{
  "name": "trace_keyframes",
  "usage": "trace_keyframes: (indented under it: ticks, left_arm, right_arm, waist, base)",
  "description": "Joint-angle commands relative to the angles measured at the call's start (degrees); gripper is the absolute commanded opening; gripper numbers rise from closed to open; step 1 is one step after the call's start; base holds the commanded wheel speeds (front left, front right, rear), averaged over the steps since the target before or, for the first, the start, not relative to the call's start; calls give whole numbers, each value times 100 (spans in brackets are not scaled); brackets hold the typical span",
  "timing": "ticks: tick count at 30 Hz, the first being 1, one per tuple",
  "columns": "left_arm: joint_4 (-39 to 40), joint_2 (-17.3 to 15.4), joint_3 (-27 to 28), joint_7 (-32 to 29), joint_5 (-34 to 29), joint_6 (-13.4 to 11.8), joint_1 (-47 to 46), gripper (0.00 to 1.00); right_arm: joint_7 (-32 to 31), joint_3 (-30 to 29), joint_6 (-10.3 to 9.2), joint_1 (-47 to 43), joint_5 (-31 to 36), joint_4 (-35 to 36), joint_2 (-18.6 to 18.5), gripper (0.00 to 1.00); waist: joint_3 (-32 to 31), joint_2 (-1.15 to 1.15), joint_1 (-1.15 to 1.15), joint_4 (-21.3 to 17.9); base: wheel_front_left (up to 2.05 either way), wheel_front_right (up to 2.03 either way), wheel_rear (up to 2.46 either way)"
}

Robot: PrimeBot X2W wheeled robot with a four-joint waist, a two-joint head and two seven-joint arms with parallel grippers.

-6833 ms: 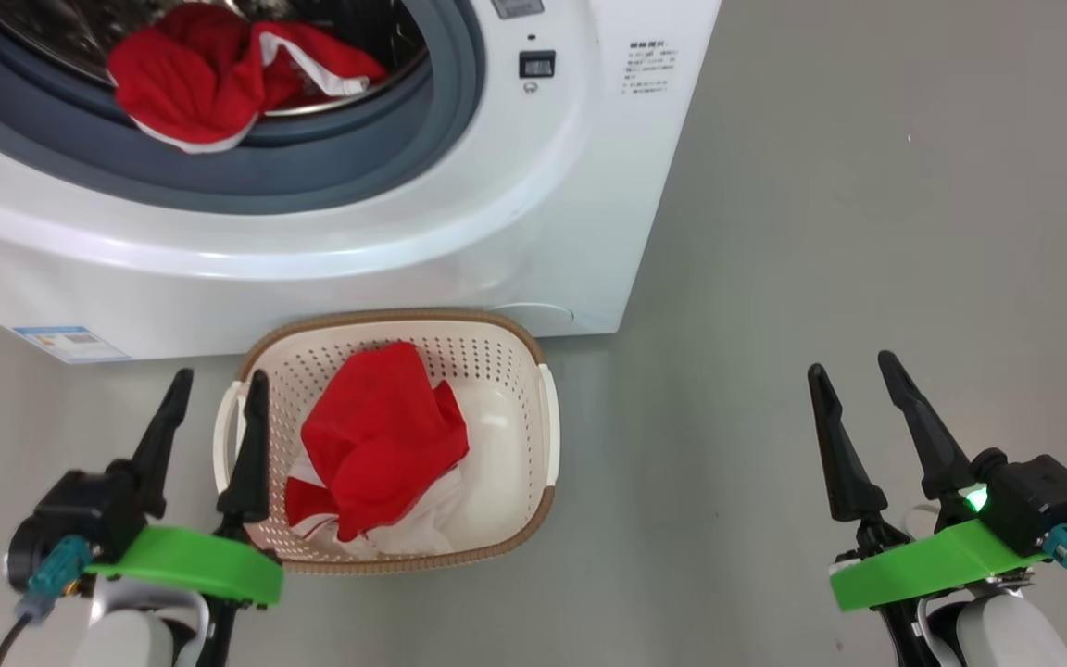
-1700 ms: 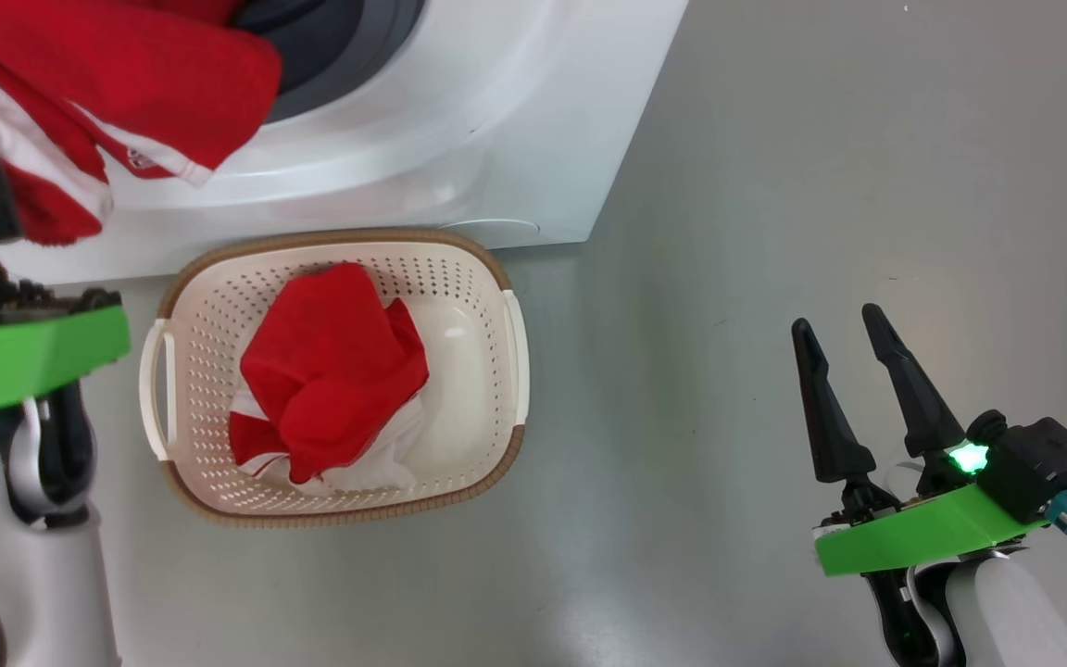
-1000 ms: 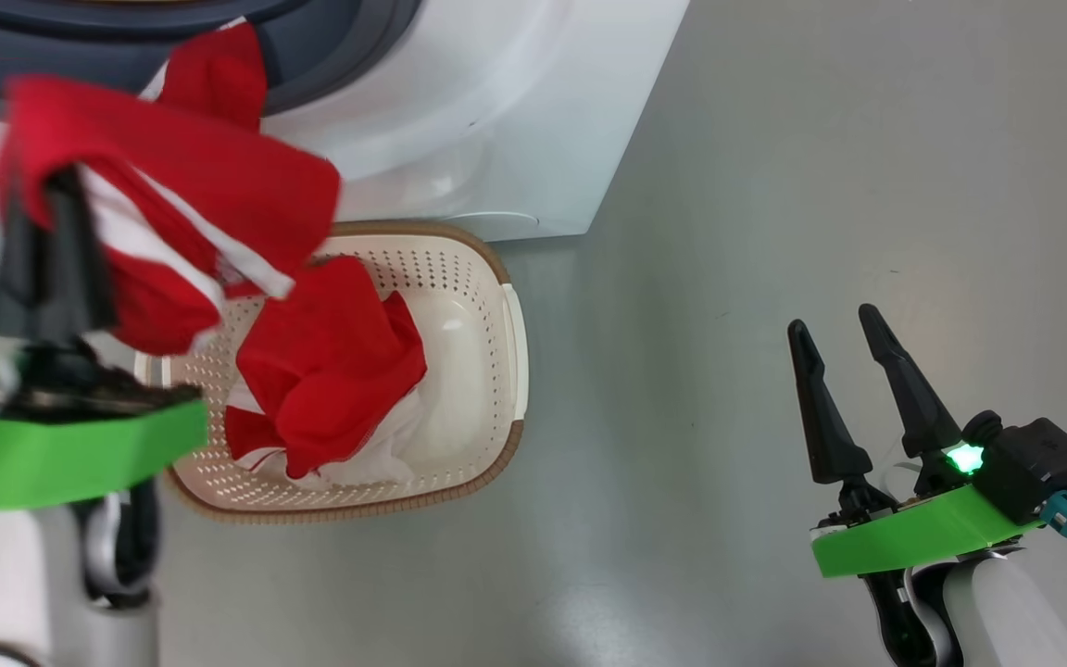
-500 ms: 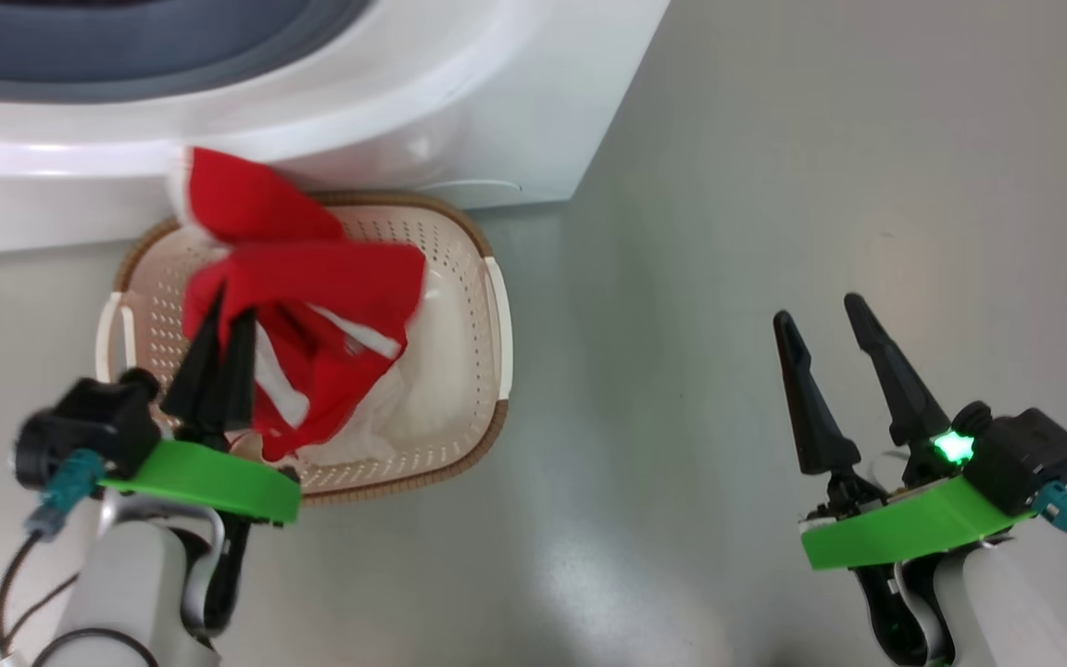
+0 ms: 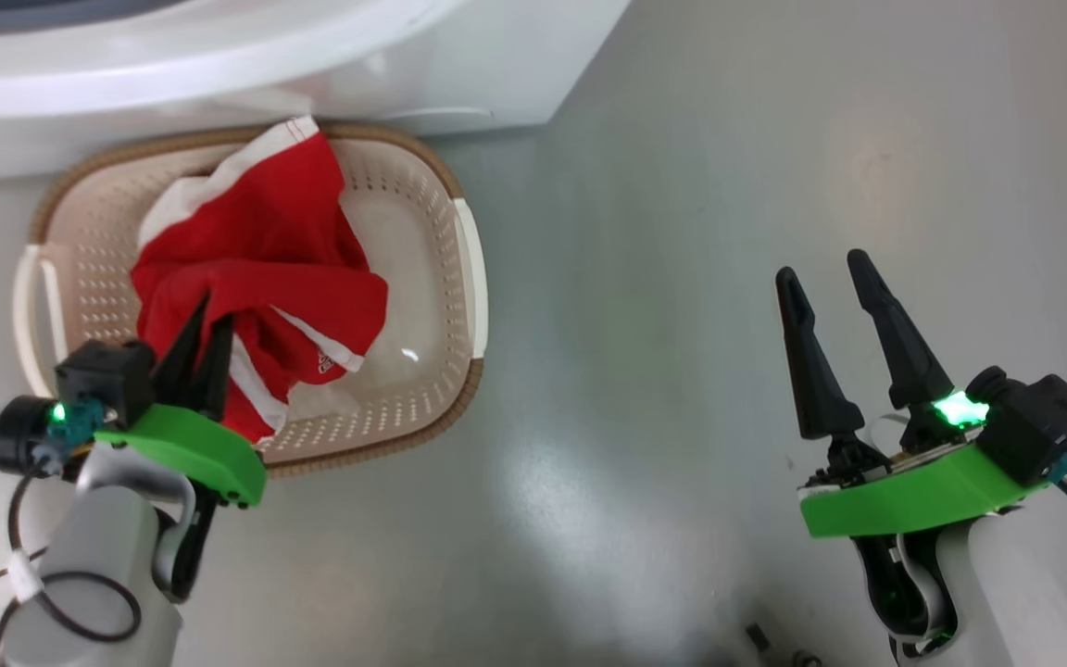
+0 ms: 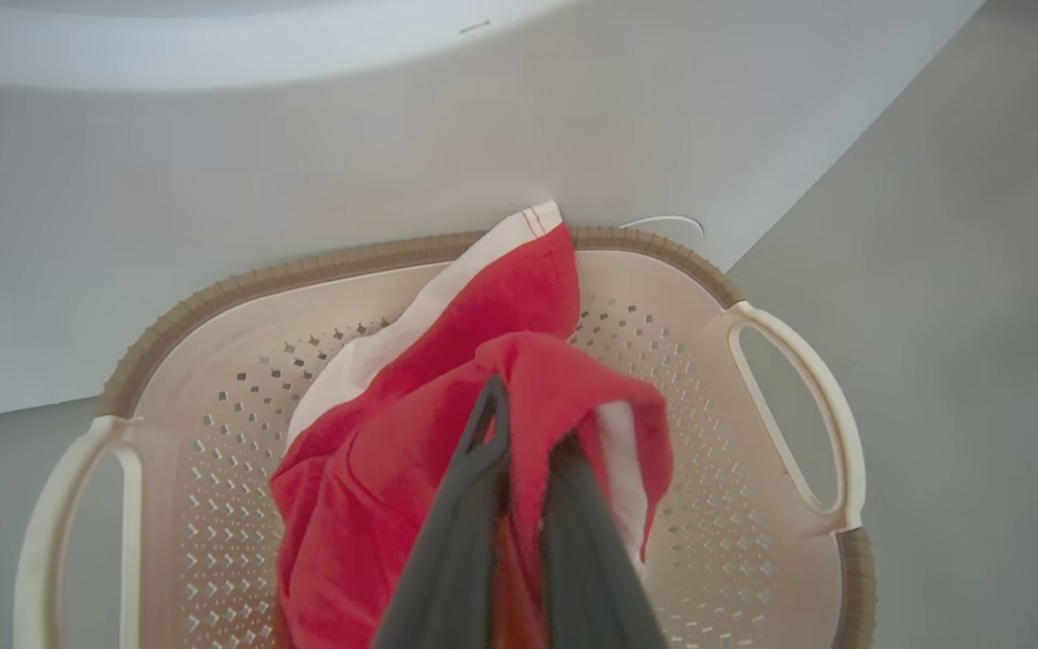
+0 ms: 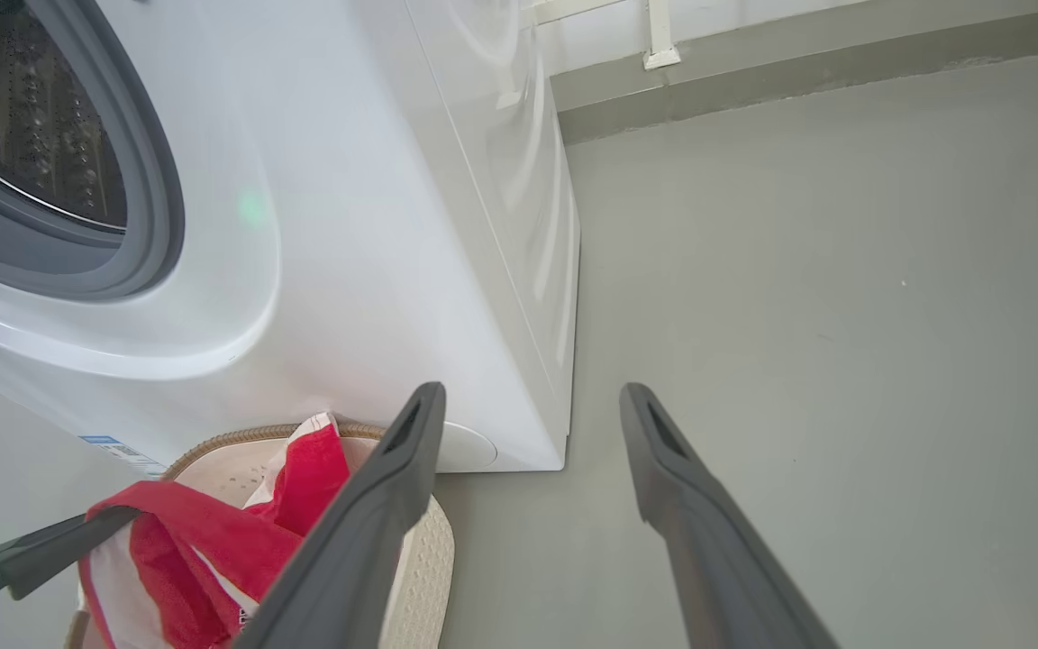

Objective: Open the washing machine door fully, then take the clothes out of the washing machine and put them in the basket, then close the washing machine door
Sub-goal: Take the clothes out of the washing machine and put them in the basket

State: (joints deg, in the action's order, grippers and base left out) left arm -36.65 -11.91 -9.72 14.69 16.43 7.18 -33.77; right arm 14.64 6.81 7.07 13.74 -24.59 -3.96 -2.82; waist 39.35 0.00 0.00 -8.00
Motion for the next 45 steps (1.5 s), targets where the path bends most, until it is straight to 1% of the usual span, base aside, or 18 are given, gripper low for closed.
trace_keyframes:
  ticks: [1, 7, 12, 13, 14, 16, 17, 18, 23, 34, 45]
  left_arm:
    - [-31, -212, 116, 30, 72, 31, -35, 0]
    - [-794, -320, 13, 30, 137, 31, -489, 0]
    - [-1110, -319, -28, 30, 229, 31, -738, 1]
    - [-1161, -317, -31, 30, 251, 31, -773, 13]
    - [-1201, -316, -25, 30, 271, 31, -802, 27]
    - [-1256, -310, -10, 30, 297, 31, -833, 48]
    - [-1277, -302, -4, 30, 313, 31, -836, 84]
    - [-1294, -293, -9, 30, 326, 31, -832, 100]
    - [-1293, -232, -7, 30, 419, 31, -736, 100]
    - [-946, -163, 61, 30, 560, 31, -473, 100]
    - [-200, -8, 225, 30, 535, 31, 156, 100]
  right_arm:
    - [36, 163, 42, 23, -40, 144, -6, 100]
    - [36, 221, 42, 173, -114, 195, -6, 100]
    - [36, 236, 42, 220, -128, 197, -6, 100]
    - [36, 235, 42, 227, -128, 194, -6, 100]
    - [36, 233, 42, 232, -126, 187, -6, 100]
    - [36, 226, 42, 239, -120, 170, -6, 100]
    - [36, 222, 42, 240, -116, 162, -6, 100]
    - [36, 218, 42, 240, -112, 152, -6, 100]
    - [36, 186, 42, 216, -74, 106, -6, 100]
    - [36, 79, 42, 128, 106, 13, -6, 100]
    - [36, -57, 42, -176, 240, -106, -6, 100]
  waist:
    - [201, 0, 0, -96]
    - [491, 0, 0, -196]
    - [585, 0, 0, -207]
    - [593, 0, 0, -206]
    - [592, 0, 0, -203]
    - [576, 0, 0, -195]
    - [560, 0, 0, -190]
    - [536, 0, 0, -182]
    - [346, 0, 0, -117]
    - [-208, 0, 0, 52]
    - [-1000, 0, 0, 219]
  base:
    - [0, 0, 0]
    - [0, 0, 0]
    - [0, 0, 0]
    - [0, 0, 0]
    - [0, 0, 0]
    - [0, 0, 0]
    - [0, 0, 0]
    - [0, 0, 0]
    - [0, 0, 0]
    - [0, 0, 0]
    - [0, 0, 0]
